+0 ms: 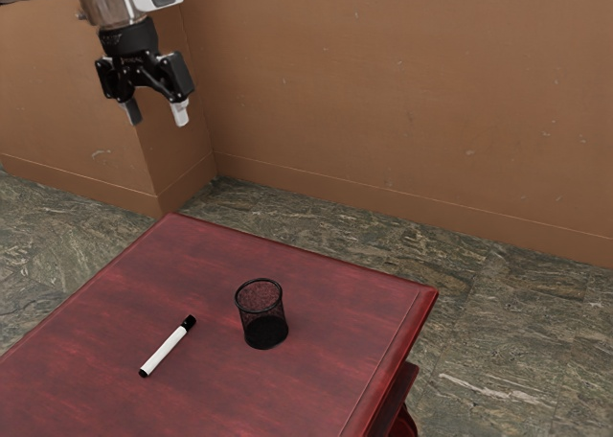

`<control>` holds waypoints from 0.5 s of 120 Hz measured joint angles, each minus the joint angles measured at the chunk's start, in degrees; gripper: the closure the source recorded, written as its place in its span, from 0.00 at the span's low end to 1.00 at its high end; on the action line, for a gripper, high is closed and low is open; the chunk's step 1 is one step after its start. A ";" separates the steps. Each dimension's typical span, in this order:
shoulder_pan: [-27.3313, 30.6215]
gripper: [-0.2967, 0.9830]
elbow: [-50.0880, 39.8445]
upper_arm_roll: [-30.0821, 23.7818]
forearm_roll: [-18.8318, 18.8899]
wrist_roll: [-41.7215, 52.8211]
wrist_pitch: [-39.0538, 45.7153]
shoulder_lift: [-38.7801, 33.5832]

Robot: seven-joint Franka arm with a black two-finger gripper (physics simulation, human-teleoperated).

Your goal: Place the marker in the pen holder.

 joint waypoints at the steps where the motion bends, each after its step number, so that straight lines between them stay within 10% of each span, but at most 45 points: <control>1: -0.78 0.23 -0.09 0.71 0.26 -0.06 0.15 0.04; 20: -5.13 0.23 -2.68 4.04 3.53 -1.08 2.44 3.27; 60: -6.42 0.24 -44.55 4.20 8.41 -2.48 29.42 1.71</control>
